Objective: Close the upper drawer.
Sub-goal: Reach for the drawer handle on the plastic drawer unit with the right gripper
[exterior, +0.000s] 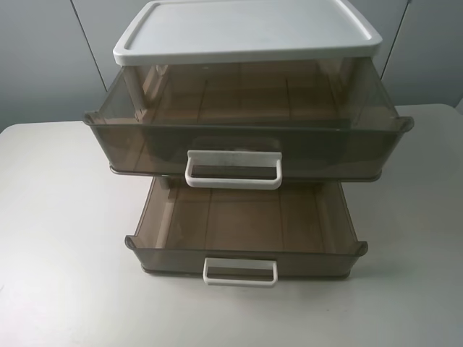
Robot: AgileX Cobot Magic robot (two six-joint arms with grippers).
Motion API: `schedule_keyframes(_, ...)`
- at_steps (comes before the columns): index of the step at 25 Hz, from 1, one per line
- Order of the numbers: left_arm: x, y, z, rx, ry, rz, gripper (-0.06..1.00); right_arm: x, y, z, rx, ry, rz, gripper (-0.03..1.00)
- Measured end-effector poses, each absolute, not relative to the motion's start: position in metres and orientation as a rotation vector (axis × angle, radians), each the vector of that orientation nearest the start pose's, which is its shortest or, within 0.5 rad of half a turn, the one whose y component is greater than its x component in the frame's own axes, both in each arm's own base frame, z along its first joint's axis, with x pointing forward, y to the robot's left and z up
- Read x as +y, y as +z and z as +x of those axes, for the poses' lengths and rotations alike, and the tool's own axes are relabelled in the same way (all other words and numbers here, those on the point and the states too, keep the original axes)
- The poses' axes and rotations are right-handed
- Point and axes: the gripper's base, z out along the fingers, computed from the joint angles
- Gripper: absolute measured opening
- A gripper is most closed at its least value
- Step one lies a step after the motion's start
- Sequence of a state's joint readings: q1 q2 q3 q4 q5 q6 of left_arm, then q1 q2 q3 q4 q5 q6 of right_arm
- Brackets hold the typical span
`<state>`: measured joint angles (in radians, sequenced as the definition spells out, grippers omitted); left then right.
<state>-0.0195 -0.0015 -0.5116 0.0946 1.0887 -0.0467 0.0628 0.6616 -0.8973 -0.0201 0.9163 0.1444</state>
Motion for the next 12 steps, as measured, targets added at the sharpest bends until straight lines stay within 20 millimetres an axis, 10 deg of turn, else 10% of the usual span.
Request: schedule_keyframes(12, 0.008, 0.279, -0.008, 2.056, 0.072, -0.035, 0.74, 0.129, 0.39, 0.149, 2.099, 0.321, -0.844, 0.7)
